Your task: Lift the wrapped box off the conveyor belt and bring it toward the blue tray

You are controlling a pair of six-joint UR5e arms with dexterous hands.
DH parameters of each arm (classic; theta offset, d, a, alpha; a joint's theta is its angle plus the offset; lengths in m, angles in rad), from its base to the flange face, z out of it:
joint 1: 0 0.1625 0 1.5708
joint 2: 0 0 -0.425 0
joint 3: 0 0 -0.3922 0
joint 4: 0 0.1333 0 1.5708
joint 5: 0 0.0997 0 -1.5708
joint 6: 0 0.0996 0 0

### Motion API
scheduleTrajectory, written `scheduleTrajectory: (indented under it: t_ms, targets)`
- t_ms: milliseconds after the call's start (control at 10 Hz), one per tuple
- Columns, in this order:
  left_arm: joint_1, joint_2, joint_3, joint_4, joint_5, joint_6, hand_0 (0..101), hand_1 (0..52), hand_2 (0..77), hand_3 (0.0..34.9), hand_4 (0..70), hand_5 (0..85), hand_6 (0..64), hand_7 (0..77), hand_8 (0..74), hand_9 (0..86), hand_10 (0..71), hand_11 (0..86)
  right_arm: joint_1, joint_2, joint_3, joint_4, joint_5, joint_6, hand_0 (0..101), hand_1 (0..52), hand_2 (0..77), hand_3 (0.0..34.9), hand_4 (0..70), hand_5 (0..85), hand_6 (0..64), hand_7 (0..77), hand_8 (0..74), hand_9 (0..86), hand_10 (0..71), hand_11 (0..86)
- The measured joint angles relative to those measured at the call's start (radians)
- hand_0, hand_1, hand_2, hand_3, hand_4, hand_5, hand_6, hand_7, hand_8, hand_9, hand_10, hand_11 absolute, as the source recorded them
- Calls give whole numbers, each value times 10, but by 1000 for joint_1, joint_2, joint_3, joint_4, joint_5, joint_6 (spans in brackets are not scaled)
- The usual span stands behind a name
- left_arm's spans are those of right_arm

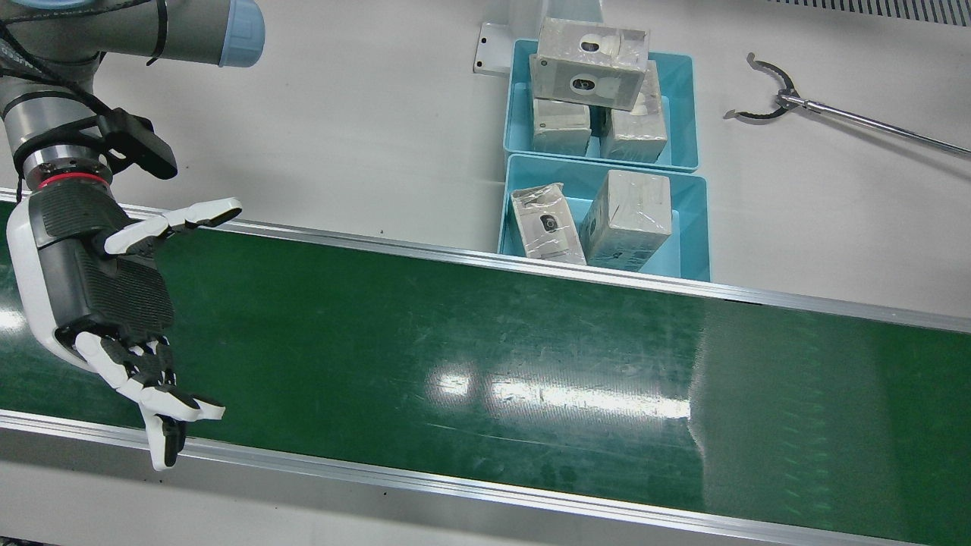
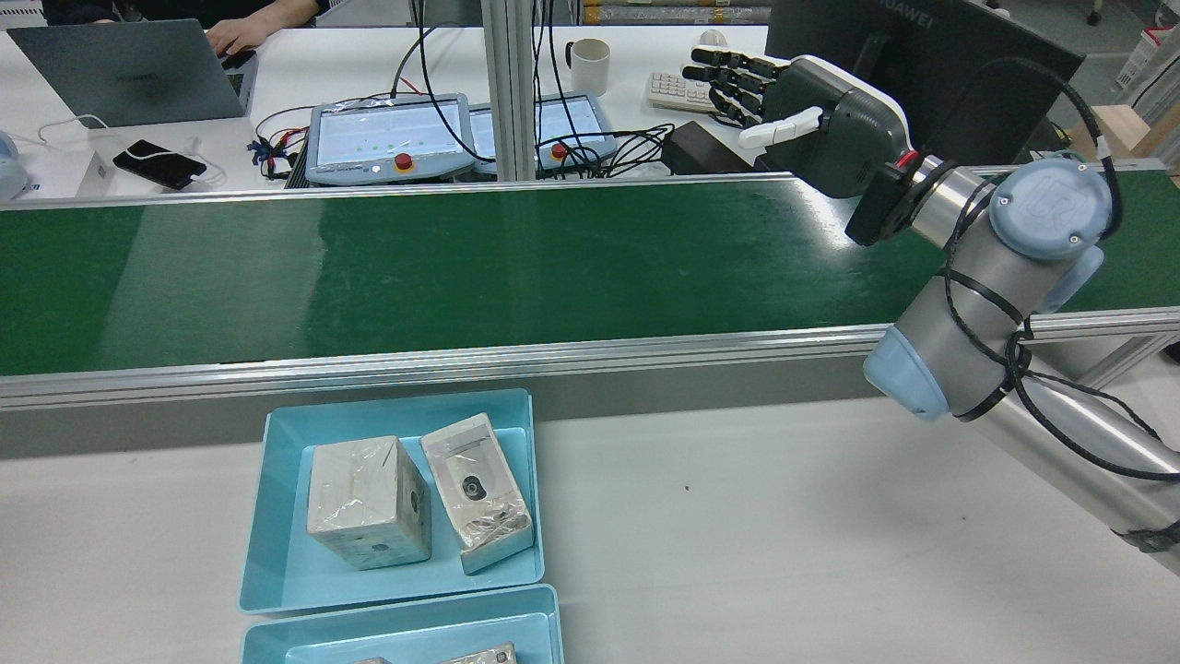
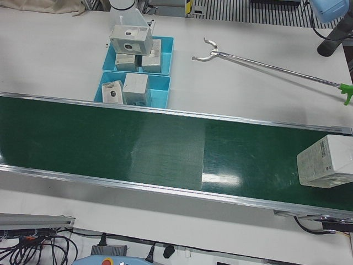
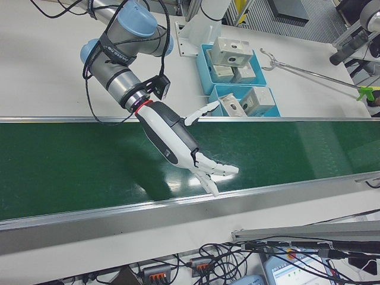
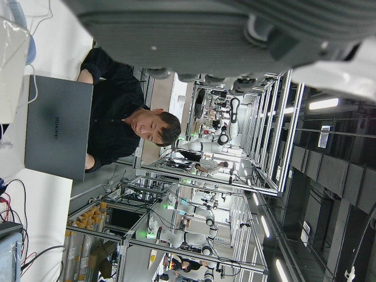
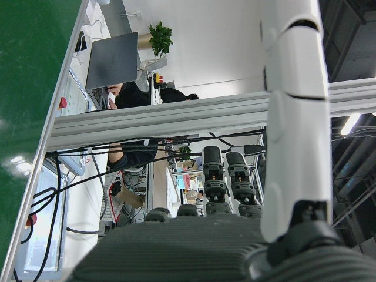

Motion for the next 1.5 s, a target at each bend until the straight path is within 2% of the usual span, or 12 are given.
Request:
scheduleTrajectory:
  t_ms: [400, 500, 700, 800, 1500]
  targets:
    - [0, 0, 0, 0, 0, 0, 0, 0, 11, 0, 0, 5, 0, 5, 5, 5, 5, 5, 23, -18, 5, 2, 1, 3, 497, 153, 98, 0, 153, 136, 76, 196, 5, 33, 0, 16]
    - [0, 0, 0, 0, 0, 0, 0, 0, 11, 0, 0, 5, 0, 5, 5, 5, 5, 5, 25, -24, 6, 3, 1, 5, 495, 153, 104, 1, 169, 153, 87, 224, 11, 38, 22, 16]
    - [0, 0, 0, 0, 0, 0, 0, 0, 11, 0, 0, 5, 0, 5, 5, 0, 0, 5, 27, -33, 6, 3, 2, 9, 497, 153, 114, 0, 202, 153, 93, 235, 27, 49, 5, 33]
    - [0, 0, 0, 0, 0, 0, 0, 0, 11, 0, 0, 5, 0, 5, 5, 0, 0, 5, 28, -34, 6, 4, 2, 10, 497, 153, 114, 0, 213, 153, 93, 235, 27, 49, 27, 33]
    - [0, 0, 0, 0, 0, 0, 0, 0, 11, 0, 0, 11, 0, 5, 5, 5, 0, 0, 38, -35, 19, 3, 0, 9, 497, 142, 109, 1, 245, 153, 98, 245, 27, 49, 11, 33]
